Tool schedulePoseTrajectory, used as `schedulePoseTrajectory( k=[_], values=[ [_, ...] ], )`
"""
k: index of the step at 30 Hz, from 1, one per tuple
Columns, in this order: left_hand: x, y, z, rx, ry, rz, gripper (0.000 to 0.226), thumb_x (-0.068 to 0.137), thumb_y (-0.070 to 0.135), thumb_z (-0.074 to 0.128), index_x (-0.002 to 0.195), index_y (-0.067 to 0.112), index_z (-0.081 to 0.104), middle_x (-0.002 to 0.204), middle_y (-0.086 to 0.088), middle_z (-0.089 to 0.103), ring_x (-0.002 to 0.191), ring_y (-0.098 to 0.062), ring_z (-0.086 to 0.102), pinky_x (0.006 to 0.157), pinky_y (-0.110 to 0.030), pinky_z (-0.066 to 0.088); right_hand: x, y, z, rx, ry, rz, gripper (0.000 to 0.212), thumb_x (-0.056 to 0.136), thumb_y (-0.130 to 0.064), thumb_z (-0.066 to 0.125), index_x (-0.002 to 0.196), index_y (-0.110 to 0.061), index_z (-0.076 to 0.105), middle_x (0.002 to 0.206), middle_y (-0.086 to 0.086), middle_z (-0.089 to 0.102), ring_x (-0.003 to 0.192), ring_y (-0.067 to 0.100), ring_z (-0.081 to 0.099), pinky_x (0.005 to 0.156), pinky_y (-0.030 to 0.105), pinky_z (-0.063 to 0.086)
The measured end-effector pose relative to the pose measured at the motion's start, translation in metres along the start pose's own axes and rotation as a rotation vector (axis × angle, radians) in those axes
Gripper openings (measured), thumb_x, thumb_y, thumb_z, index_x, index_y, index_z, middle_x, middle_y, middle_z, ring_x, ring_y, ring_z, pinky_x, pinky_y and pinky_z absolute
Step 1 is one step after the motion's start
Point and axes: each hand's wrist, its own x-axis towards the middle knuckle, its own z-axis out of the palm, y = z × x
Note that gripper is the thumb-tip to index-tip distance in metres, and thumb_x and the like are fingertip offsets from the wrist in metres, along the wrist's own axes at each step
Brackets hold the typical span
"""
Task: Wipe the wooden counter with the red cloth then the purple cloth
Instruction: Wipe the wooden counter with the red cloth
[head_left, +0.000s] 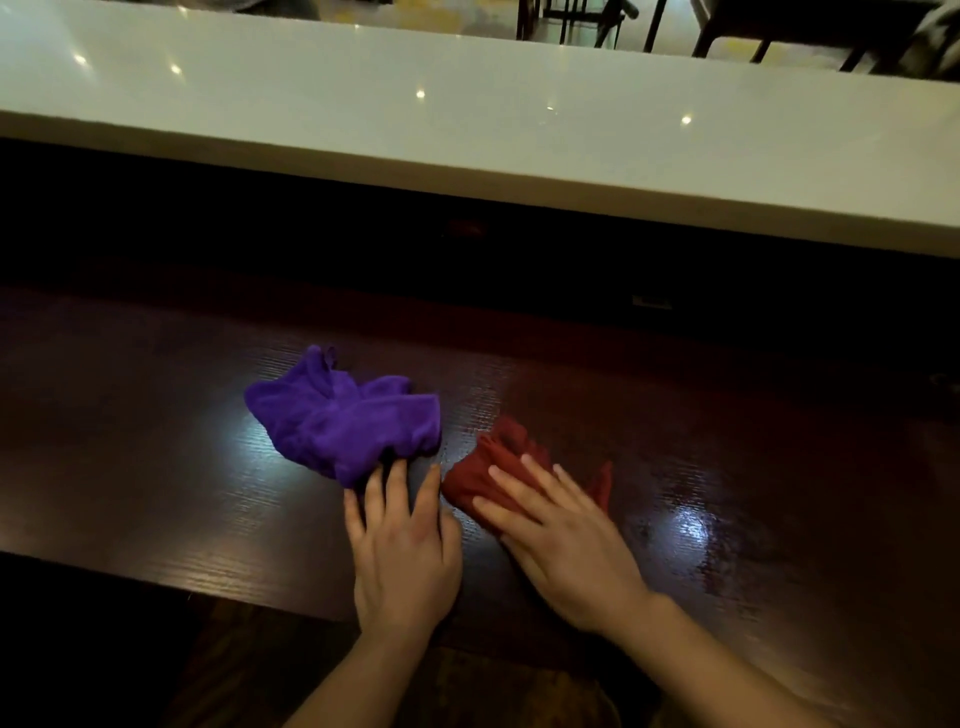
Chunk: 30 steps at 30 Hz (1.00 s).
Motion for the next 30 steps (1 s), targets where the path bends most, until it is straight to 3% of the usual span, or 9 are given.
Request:
schedulePoseTrajectory(
  k=[3,7,12,16,18,20,22,24,30],
  values=[
    [-0.002,0.001,-0.001,0.018,-0.019,0.006,0.054,0.087,0.037,0.040,0.138,0.021,0.052,0.143,-0.015,0.050,0.135,-0.035,0.038,0.113,-0.059,0.025,0.037,0.027,-0.013,0.004,0.038,0.130,0.047,0.099,-0.041,0.038,0.145,-0.048,0.035,0.158,-0.012,0.033,0.149,0.021,0.023,0.120,0.046,0.021],
    [0.000,0.002,-0.001,0.036,-0.034,-0.012,0.056,0.084,0.040,0.042,0.136,0.022,0.054,0.142,-0.015,0.051,0.134,-0.036,0.040,0.111,-0.061,0.027,0.130,0.034,-0.018,0.079,0.057,0.449,0.047,0.100,-0.037,0.041,0.145,-0.047,0.034,0.160,-0.012,0.029,0.150,0.023,0.014,0.123,0.044,0.008],
    [0.002,0.003,-0.001,0.054,-0.070,-0.022,0.057,0.081,0.044,0.045,0.134,0.024,0.054,0.139,-0.015,0.051,0.131,-0.036,0.041,0.111,-0.061,0.028,0.181,0.011,-0.010,0.061,-0.050,0.208,0.049,0.100,-0.038,0.040,0.147,-0.048,0.030,0.162,-0.010,0.024,0.151,0.028,0.012,0.122,0.047,0.006],
    [0.002,-0.001,0.002,0.031,-0.056,-0.014,0.054,0.082,0.042,0.046,0.132,0.025,0.054,0.139,-0.014,0.052,0.131,-0.035,0.041,0.111,-0.060,0.028,0.135,0.059,-0.029,0.009,-0.087,0.113,0.050,0.100,-0.040,0.041,0.147,-0.053,0.027,0.161,-0.016,0.021,0.150,0.021,0.015,0.122,0.043,0.013],
    [0.002,-0.001,0.003,0.024,-0.045,-0.011,0.054,0.083,0.043,0.045,0.133,0.024,0.054,0.139,-0.014,0.052,0.131,-0.035,0.042,0.111,-0.060,0.028,0.081,0.098,-0.040,-0.038,0.010,0.235,0.055,0.099,-0.031,0.049,0.147,-0.049,0.030,0.160,-0.010,0.028,0.148,0.024,0.023,0.117,0.047,0.026],
    [0.002,-0.001,0.004,0.028,-0.036,-0.002,0.055,0.083,0.043,0.045,0.133,0.023,0.053,0.139,-0.014,0.051,0.131,-0.036,0.041,0.111,-0.060,0.027,0.019,0.136,-0.054,-0.030,0.114,0.528,0.055,0.097,-0.024,0.051,0.147,-0.042,0.035,0.158,-0.001,0.035,0.145,0.030,0.028,0.112,0.052,0.032],
    [0.002,0.000,0.005,0.042,-0.035,0.002,0.056,0.082,0.043,0.045,0.134,0.023,0.051,0.139,-0.015,0.051,0.131,-0.036,0.041,0.112,-0.060,0.027,-0.022,0.153,-0.060,0.006,0.164,0.841,0.051,0.098,-0.027,0.047,0.148,-0.037,0.038,0.157,0.002,0.035,0.146,0.033,0.027,0.115,0.056,0.028],
    [0.002,0.000,0.004,0.048,-0.040,0.003,0.056,0.082,0.043,0.046,0.134,0.023,0.051,0.139,-0.015,0.050,0.130,-0.037,0.041,0.111,-0.060,0.027,-0.028,0.140,-0.053,-0.018,0.195,0.955,0.050,0.098,-0.028,0.047,0.147,-0.032,0.041,0.157,0.003,0.035,0.146,0.034,0.026,0.117,0.054,0.024],
    [0.001,0.002,0.003,0.049,-0.019,-0.010,0.053,0.083,0.041,0.045,0.132,0.021,0.055,0.138,-0.015,0.052,0.129,-0.037,0.042,0.111,-0.060,0.027,-0.014,0.078,-0.031,-0.060,0.087,0.312,0.053,0.092,-0.027,0.063,0.142,-0.035,0.048,0.153,-0.003,0.041,0.143,0.030,0.034,0.114,0.053,0.032]
  ],
)
